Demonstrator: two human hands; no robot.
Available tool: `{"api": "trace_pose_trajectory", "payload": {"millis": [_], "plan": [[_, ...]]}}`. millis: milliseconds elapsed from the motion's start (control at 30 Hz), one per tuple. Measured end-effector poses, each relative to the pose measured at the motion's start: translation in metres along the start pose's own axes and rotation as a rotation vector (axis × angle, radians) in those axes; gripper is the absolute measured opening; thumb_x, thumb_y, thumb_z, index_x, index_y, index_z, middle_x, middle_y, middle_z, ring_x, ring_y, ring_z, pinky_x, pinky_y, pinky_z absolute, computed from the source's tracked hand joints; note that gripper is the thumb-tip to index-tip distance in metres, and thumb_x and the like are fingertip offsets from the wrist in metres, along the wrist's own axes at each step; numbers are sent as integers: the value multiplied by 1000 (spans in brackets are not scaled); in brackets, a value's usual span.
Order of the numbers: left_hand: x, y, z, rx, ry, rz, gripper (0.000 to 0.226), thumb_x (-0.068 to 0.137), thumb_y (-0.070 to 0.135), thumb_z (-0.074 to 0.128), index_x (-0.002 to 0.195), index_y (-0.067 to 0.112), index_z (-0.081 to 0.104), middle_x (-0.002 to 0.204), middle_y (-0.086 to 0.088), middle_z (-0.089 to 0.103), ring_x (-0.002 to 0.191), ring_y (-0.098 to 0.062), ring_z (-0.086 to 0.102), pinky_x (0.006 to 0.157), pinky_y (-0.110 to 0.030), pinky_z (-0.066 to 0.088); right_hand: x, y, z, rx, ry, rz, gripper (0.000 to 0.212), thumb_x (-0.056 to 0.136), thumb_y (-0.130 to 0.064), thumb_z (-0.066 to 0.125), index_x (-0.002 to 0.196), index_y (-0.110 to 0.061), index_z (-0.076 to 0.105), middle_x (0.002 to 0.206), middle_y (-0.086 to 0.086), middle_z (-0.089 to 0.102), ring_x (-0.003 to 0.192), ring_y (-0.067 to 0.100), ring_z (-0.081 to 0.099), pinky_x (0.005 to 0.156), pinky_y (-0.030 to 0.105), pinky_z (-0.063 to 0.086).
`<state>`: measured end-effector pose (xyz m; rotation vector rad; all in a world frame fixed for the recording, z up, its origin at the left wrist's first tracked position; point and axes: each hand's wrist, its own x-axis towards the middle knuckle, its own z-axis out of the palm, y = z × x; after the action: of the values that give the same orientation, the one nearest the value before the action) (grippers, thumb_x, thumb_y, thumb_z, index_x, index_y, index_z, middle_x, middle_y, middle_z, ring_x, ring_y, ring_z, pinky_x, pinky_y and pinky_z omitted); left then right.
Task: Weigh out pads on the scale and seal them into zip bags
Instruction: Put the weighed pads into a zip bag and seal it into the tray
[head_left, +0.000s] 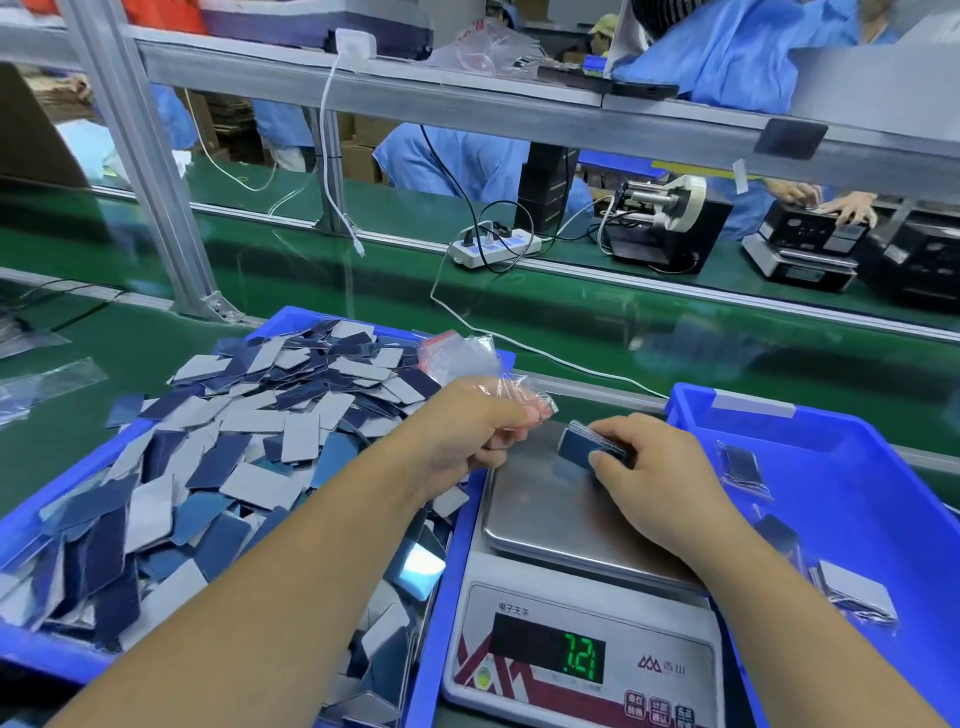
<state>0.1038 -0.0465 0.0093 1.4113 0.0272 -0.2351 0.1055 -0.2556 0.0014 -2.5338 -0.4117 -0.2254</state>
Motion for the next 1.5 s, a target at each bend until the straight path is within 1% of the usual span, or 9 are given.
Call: {"api": "trace_pose_trajectory", "payload": {"millis": [267, 367, 533, 667, 800, 967, 1100, 1233, 1500], "plan": [[0, 0, -1, 112, 21, 50, 45, 87, 39, 74, 47, 28, 57, 51, 8, 34, 50, -13, 18, 41, -21, 18, -1, -1, 0, -142, -38, -65, 25, 95, -22, 58, 117, -26, 69, 90, -9, 56, 91, 16, 51, 79, 29, 38], [3, 0, 1, 79, 55, 35, 36, 83, 50, 73, 61, 23, 63, 55, 7, 35, 47, -10, 20, 39, -19, 20, -2, -4, -4, 67, 56, -69, 19, 92, -18, 63, 102, -33, 71, 88, -16, 65, 83, 6, 55, 72, 20, 36], [5, -2, 2, 22, 49, 29, 26, 96, 34, 66, 76, 21, 77, 60, 10, 37, 46, -5, 24, 40, -17, 21, -9, -19, -9, 710, 35, -41, 31, 83, -27, 60, 94, -53, 72, 79, -16, 70, 58, 4, 54, 58, 18, 47], [5, -3, 2, -78, 21, 11, 17, 95, 21, 66, 86, 18, 80, 64, 7, 40, 50, -6, 25, 40, -17, 19, -10, -23, -7, 679, 32, -48, 31, 82, -29, 60, 94, -57, 69, 81, -14, 71, 58, 6, 57, 59, 20, 49], [4, -2, 4, -42, 122, 4, 28, 90, 40, 71, 73, 20, 80, 59, 8, 40, 47, -7, 26, 39, -18, 20, -10, -23, -4, 677, 51, -78, 35, 82, -27, 60, 93, -59, 68, 84, -18, 71, 62, 0, 58, 57, 16, 48], [6, 0, 6, -100, 103, -8, 44, 91, 43, 69, 114, 6, 64, 63, 5, 34, 49, -9, 20, 37, -18, 17, -11, -21, -2, 612, 117, -119, 34, 84, -29, 61, 97, -60, 66, 89, -19, 69, 68, 6, 60, 61, 21, 51], [2, 0, 10, -103, 44, 5, 33, 93, 40, 68, 103, 9, 65, 63, 6, 35, 50, -8, 18, 40, -18, 16, -9, -19, 1, 548, 147, -128, 26, 86, -29, 60, 103, -47, 68, 92, -16, 70, 76, 12, 61, 73, 37, 53], [-1, 2, 11, -93, 7, 16, 26, 93, 38, 69, 89, 13, 70, 63, 6, 38, 53, -9, 19, 40, -18, 17, -9, -15, 3, 475, 175, -114, 24, 90, -19, 66, 111, -30, 71, 90, -17, 68, 76, 7, 60, 73, 29, 47], [-8, 3, 12, -25, -163, 94, 14, 87, 33, 65, 81, 28, 76, 67, 11, 53, 56, -9, 26, 49, -19, 18, -7, -19, 1, 688, 163, -55, 43, 94, -7, 64, 92, -50, 70, 82, -12, 73, 56, 9, 59, 57, 22, 51]]}}
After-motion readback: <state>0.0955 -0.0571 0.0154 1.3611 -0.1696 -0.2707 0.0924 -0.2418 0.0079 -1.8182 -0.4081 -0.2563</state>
